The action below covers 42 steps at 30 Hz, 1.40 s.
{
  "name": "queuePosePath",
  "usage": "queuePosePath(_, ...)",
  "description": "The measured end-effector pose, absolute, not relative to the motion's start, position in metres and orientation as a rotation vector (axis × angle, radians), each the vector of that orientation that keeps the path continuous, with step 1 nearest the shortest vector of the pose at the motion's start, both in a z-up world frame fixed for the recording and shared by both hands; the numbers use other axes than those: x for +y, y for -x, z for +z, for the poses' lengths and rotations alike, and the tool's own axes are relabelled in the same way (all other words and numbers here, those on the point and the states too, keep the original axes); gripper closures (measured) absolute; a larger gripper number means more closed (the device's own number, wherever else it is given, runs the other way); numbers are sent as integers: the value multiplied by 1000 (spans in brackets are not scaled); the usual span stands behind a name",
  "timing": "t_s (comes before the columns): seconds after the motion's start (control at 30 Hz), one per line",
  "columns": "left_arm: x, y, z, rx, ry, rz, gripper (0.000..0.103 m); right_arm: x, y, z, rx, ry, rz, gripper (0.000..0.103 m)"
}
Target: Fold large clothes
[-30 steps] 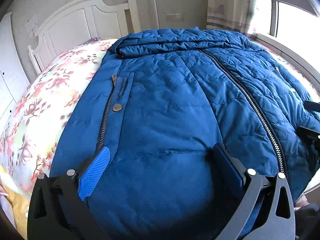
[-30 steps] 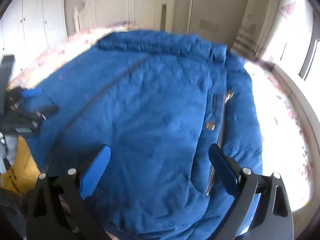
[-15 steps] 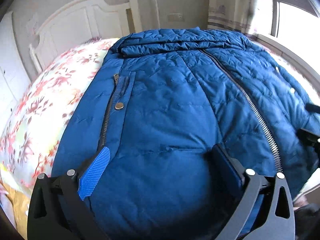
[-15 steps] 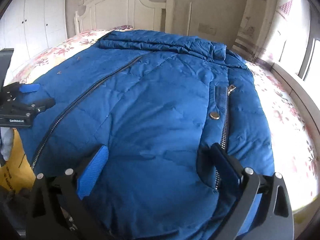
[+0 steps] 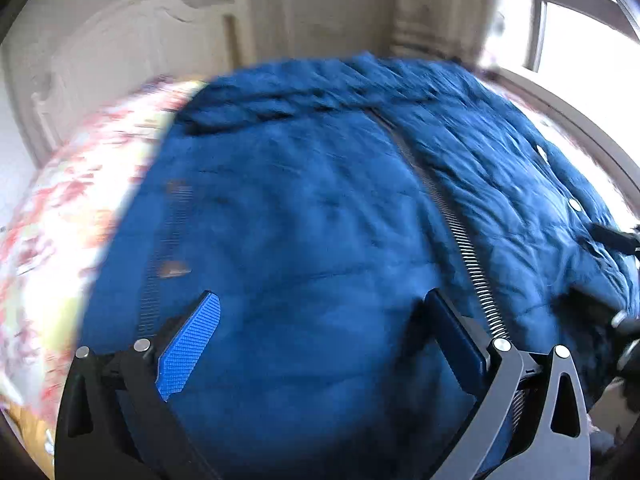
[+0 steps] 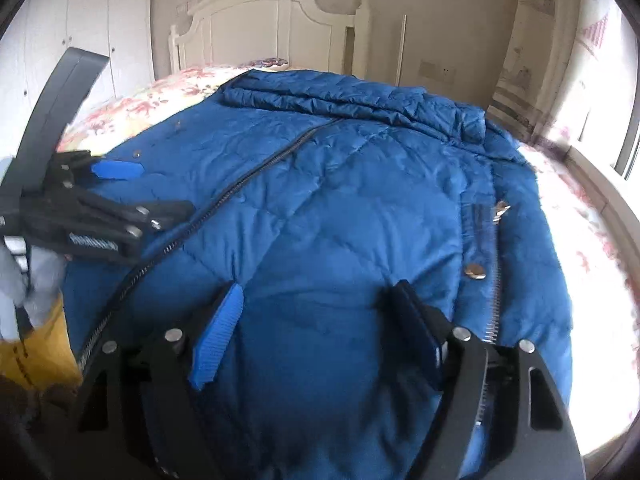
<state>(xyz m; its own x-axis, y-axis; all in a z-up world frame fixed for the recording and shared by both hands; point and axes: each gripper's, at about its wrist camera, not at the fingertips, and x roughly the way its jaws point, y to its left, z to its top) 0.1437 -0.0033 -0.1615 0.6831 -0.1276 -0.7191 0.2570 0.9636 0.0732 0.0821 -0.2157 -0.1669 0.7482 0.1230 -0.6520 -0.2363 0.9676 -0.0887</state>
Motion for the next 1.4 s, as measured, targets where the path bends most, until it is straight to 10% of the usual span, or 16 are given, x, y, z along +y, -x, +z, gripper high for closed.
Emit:
queuePosePath(0.23, 92, -139, -178, 809, -49, -118, 4, -289, -56, -184, 642, -2, 151, 27)
queuePosePath(1.0, 66, -91, -180, 696, -110, -113, 4, -186, -37, -181, 661, 279, 277, 20)
queuePosePath(1.4, 158, -67, -173, 688, 105, -105, 4, -320, 24, -179, 647, -35, 121, 15)
